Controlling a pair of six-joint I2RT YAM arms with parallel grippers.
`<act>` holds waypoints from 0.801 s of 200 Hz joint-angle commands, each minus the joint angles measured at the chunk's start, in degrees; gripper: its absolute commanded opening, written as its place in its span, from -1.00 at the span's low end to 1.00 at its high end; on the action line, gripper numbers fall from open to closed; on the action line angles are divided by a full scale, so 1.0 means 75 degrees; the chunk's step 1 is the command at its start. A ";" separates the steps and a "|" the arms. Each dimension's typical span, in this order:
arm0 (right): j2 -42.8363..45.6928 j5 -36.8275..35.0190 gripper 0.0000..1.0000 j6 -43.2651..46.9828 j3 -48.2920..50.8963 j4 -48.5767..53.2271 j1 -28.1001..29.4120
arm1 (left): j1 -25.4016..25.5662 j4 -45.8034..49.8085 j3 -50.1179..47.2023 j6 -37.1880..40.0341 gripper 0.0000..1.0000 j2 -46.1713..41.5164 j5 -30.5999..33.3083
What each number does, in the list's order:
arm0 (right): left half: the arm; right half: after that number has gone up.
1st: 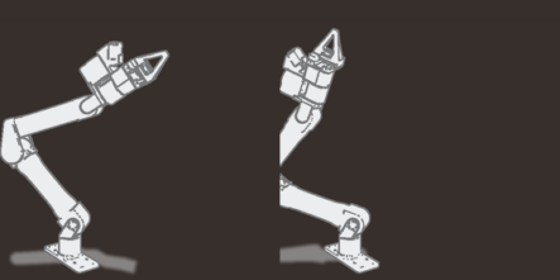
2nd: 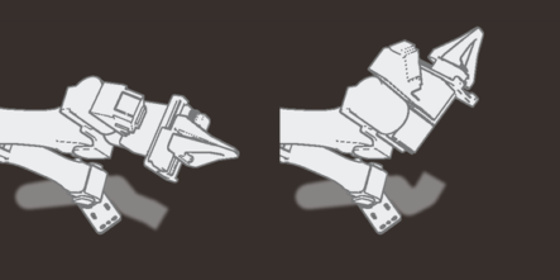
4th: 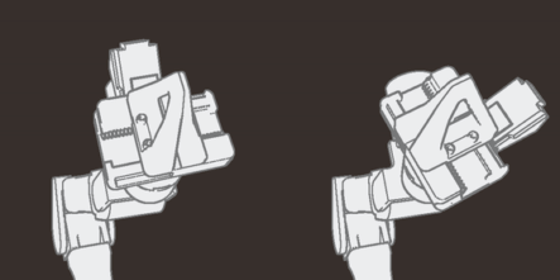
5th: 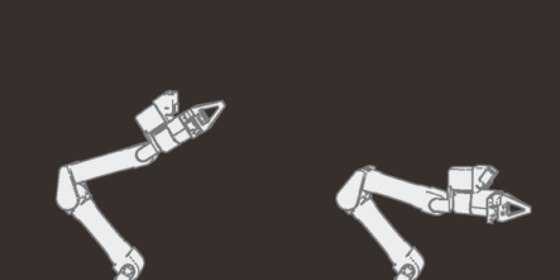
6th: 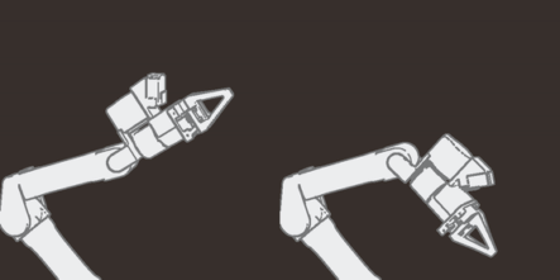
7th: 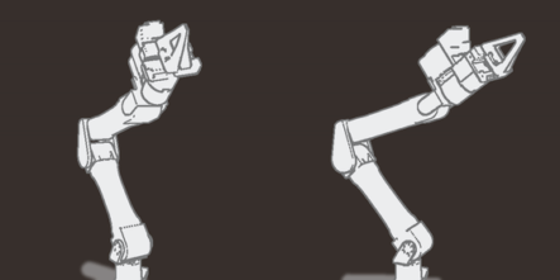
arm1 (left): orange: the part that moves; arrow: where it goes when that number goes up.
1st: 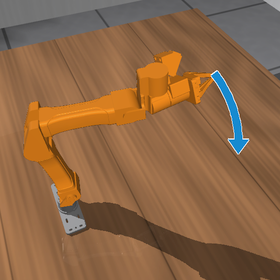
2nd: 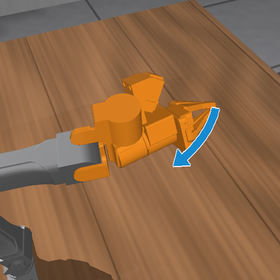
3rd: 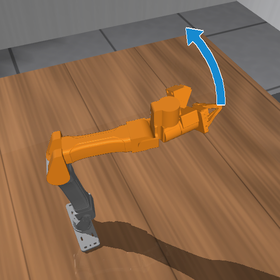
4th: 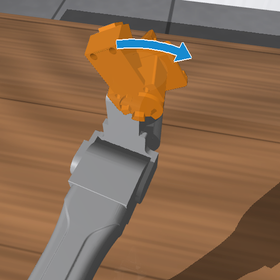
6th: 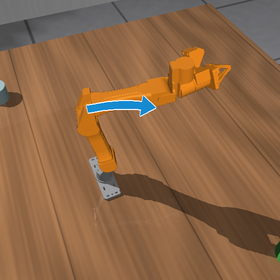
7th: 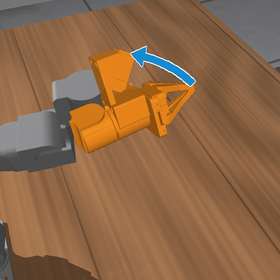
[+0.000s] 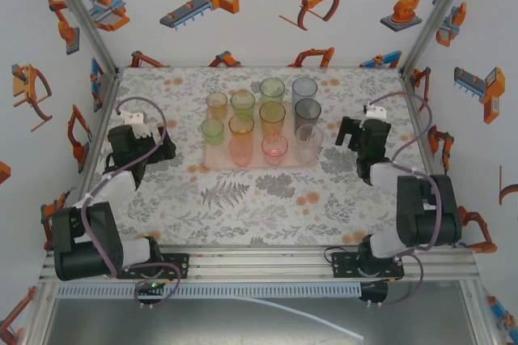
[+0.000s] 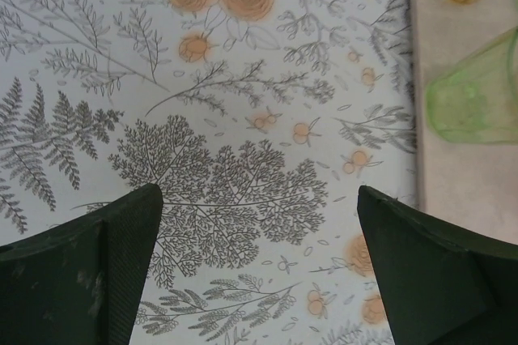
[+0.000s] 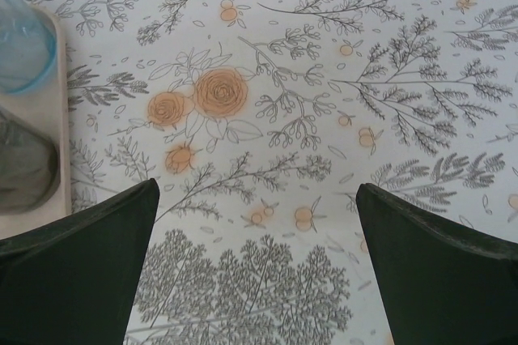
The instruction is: Place the glasses into the tray
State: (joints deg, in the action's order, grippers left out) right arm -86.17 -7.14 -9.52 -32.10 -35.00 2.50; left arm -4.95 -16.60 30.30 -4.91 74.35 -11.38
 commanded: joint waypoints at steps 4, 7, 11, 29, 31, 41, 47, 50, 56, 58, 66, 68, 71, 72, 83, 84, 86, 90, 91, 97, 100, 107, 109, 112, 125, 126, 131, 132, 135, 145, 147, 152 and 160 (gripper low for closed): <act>-0.0687 0.0006 0.99 0.0171 -0.0070 -0.1397 -0.0193 | -0.0131 -0.2390 -0.0481 -0.0126 0.94 0.0493 0.0020; -0.0736 0.0029 0.99 0.0156 -0.0029 -0.1484 -0.0203 | -0.0155 -0.2472 -0.0505 -0.0152 0.94 0.0545 0.0010; -0.0785 0.0042 0.99 0.0132 0.0021 -0.1591 -0.0206 | -0.0175 -0.2536 -0.0516 -0.0175 0.94 0.0614 -0.0018; -0.0706 0.0020 0.99 0.0115 0.0342 -0.2126 -0.0229 | -0.0227 -0.2526 -0.0406 -0.0190 0.94 0.0856 -0.0198; -0.0680 0.0024 0.99 0.0125 0.0365 -0.2158 -0.0220 | -0.0236 -0.2502 -0.0384 -0.0190 0.94 0.0865 -0.0210; -0.0462 0.0097 0.99 0.0130 0.0441 -0.2185 -0.0241 | -0.0236 -0.2330 -0.0272 -0.0185 0.94 0.0916 -0.0218; -0.0284 0.0172 0.99 0.0131 0.0475 -0.2166 -0.0275 | -0.0243 -0.2327 -0.0248 -0.0190 0.94 0.0931 -0.0249; -0.0185 0.0177 0.99 0.0138 0.0496 -0.2155 -0.0285 | -0.0257 -0.2324 -0.0246 -0.0190 0.94 0.0930 -0.0268; 0.0013 0.0168 1.00 0.0135 0.0545 -0.2096 -0.0314 | -0.0254 -0.2339 -0.0264 -0.0190 0.94 0.0916 -0.0284; 0.0086 0.0161 0.99 0.0133 0.0560 -0.2080 -0.0326 | -0.0263 -0.2347 -0.0275 -0.0201 0.94 0.0912 -0.0278; 0.0342 0.0155 1.00 0.0110 0.0603 -0.1928 -0.0358 | -0.0281 -0.2403 -0.0324 -0.0217 0.94 0.0858 -0.0283; 0.0400 0.0155 0.99 0.0100 0.0601 -0.1865 -0.0366 | -0.0284 -0.2398 -0.0334 -0.0223 0.94 0.0836 -0.0278; 0.0484 0.0169 0.99 0.0090 0.0610 -0.1789 -0.0388 | -0.0296 -0.2393 -0.0347 -0.0233 0.94 0.0813 -0.0284; 0.0508 0.0174 0.99 0.0088 0.0617 -0.1760 -0.0396 | -0.0298 -0.2404 -0.0348 -0.0229 0.94 0.0800 -0.0292; 0.0778 0.0183 1.00 -0.0009 0.0740 -0.1586 -0.0444 | -0.0336 -0.2418 -0.0373 -0.0253 0.94 0.0761 -0.0328; 0.0808 0.0186 1.00 -0.0020 0.0764 -0.1588 -0.0447 | -0.0342 -0.2417 -0.0378 -0.0257 0.94 0.0762 -0.0325; 0.0859 0.0189 0.99 -0.0052 0.0793 -0.1581 -0.0456 | -0.0337 -0.2428 -0.0383 -0.0259 0.94 0.0763 -0.0324; 0.0960 0.0190 1.00 -0.0096 0.0863 -0.1570 -0.0462 | -0.0346 -0.2438 -0.0393 -0.0280 0.94 0.0754 -0.0344; 0.0981 0.0190 1.00 -0.0111 0.0878 -0.1563 -0.0457 | -0.0347 -0.2444 -0.0400 -0.0282 0.94 0.0753 -0.0345; 0.1147 0.0168 1.00 -0.0115 0.0996 -0.1524 -0.0452 | -0.0369 -0.2484 -0.0425 -0.0294 0.94 0.0759 -0.0350; 0.1229 0.0152 0.99 -0.0131 0.1039 -0.1487 -0.0461 | -0.0378 -0.2541 -0.0455 -0.0295 0.94 0.0762 -0.0338; 0.1455 0.0080 1.00 -0.0130 0.1158 -0.1375 -0.0457 | -0.0379 -0.2850 -0.0606 -0.0307 0.94 0.0830 -0.0337; 0.1519 0.0057 0.99 -0.0135 0.1205 -0.1346 -0.0461 | -0.0382 -0.2978 -0.0662 -0.0319 0.94 0.0856 -0.0350; 0.1614 0.0030 0.99 -0.0130 0.1260 -0.1321 -0.0461 | -0.0374 -0.3154 -0.0747 -0.0320 0.94 0.0895 -0.0348; 0.1985 -0.0029 0.99 0.0000 0.1523 -0.1143 -0.0462 | -0.0380 -0.3864 -0.1055 -0.0315 0.94 0.1138 -0.0391; 0.2009 -0.0031 0.99 0.0007 0.1536 -0.1127 -0.0463 | -0.0376 -0.3907 -0.1071 -0.0317 0.94 0.1161 -0.0392; 0.2125 -0.0088 1.00 0.0064 0.1597 -0.1005 -0.0468 | -0.0373 -0.4148 -0.1118 -0.0337 0.94 0.1262 -0.0398; 0.2155 -0.0084 0.99 0.0069 0.1608 -0.0976 -0.0471 | -0.0378 -0.4184 -0.1126 -0.0340 0.94 0.1276 -0.0402; 0.2229 -0.0104 1.00 0.0103 0.1649 -0.0887 -0.0484 | -0.0378 -0.4219 -0.1122 -0.0331 0.94 0.1294 -0.0431; 0.2376 -0.0176 1.00 0.0108 0.1785 -0.0868 -0.0552 | -0.0348 -0.3793 -0.1008 -0.0259 0.94 0.1205 -0.0395; 0.2367 -0.0148 1.00 0.0091 0.1793 -0.0886 -0.0584 | -0.0330 -0.3753 -0.0991 -0.0248 0.94 0.1202 -0.0376; 0.2332 -0.0002 1.00 0.0102 0.1789 -0.0918 -0.0650 | -0.0314 -0.3839 -0.1002 -0.0243 0.94 0.1225 -0.0359; 0.2182 0.0148 1.00 0.0293 0.1733 -0.0920 -0.0688 | -0.0321 -0.3980 -0.1026 -0.0239 0.94 0.1288 -0.0472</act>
State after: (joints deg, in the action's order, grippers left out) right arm -69.54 -6.48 -9.30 -19.29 -42.37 -1.19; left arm -7.53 -41.43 22.92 -6.37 83.57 -13.21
